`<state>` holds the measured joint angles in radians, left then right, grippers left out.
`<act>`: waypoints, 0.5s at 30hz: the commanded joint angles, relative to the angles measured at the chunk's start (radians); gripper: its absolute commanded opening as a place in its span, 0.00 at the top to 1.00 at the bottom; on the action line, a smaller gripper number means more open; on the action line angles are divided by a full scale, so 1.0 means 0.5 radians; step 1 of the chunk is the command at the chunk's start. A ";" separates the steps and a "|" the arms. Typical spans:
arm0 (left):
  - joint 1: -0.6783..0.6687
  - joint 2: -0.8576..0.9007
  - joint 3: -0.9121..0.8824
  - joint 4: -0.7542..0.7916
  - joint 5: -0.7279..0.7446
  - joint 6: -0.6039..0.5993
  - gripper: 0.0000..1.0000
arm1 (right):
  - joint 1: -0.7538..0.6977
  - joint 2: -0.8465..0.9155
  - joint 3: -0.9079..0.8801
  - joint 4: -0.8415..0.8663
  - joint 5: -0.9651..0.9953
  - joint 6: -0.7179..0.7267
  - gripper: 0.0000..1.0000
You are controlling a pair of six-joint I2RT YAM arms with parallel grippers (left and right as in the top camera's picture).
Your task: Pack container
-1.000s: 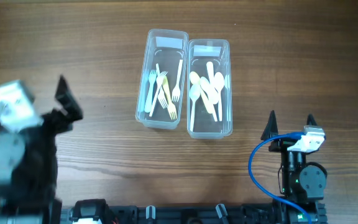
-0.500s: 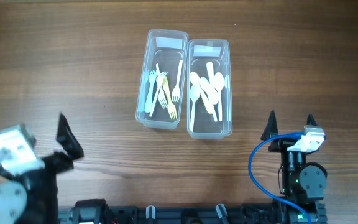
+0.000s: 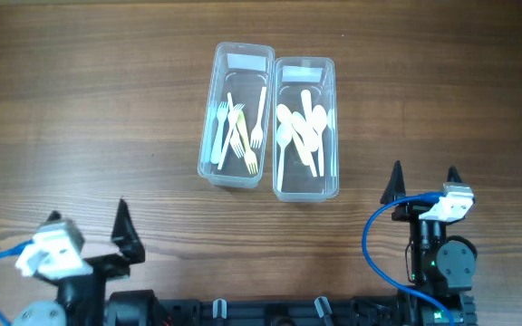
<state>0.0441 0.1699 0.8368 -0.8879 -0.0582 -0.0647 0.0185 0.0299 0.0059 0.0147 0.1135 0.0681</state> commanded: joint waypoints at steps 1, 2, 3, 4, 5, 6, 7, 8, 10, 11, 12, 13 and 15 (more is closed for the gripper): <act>-0.005 -0.047 -0.192 0.115 0.101 0.010 0.00 | 0.001 0.008 0.000 0.008 0.036 0.034 0.00; -0.005 -0.053 -0.240 0.155 0.101 0.010 0.00 | 0.001 0.008 0.000 0.008 0.036 0.034 0.00; -0.005 -0.060 -0.294 0.203 0.102 0.010 0.00 | 0.001 0.008 0.000 0.008 0.036 0.034 0.00; -0.005 -0.069 -0.349 0.256 0.101 0.010 0.00 | 0.001 0.008 0.001 0.008 0.036 0.034 0.00; -0.005 -0.083 -0.419 0.330 0.101 0.010 0.00 | 0.001 0.008 0.000 0.008 0.036 0.035 0.00; -0.005 -0.097 -0.479 0.396 0.102 0.010 0.00 | 0.001 0.008 0.001 0.008 0.036 0.034 0.00; -0.005 -0.109 -0.520 0.443 0.102 0.009 0.00 | 0.001 0.008 0.001 0.008 0.036 0.034 0.00; -0.005 -0.128 -0.580 0.511 0.102 0.009 0.00 | 0.001 0.008 0.001 0.008 0.036 0.034 0.00; -0.005 -0.173 -0.688 0.642 0.111 0.010 0.00 | 0.001 0.008 0.001 0.008 0.036 0.035 0.00; -0.005 -0.200 -0.755 0.727 0.111 0.010 0.00 | 0.001 0.008 0.001 0.008 0.036 0.034 0.00; -0.005 -0.217 -0.794 0.780 0.111 0.010 0.00 | 0.001 0.008 0.001 0.008 0.036 0.034 0.00; -0.005 -0.239 -0.847 0.848 0.114 0.010 0.00 | 0.001 0.008 0.001 0.008 0.036 0.034 0.00; -0.005 -0.277 -0.945 0.980 0.125 0.009 0.00 | 0.001 0.008 0.000 0.008 0.036 0.034 0.00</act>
<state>0.0441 0.0753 0.4416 -0.4767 -0.0231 -0.0647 0.0185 0.0299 0.0059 0.0147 0.1135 0.0681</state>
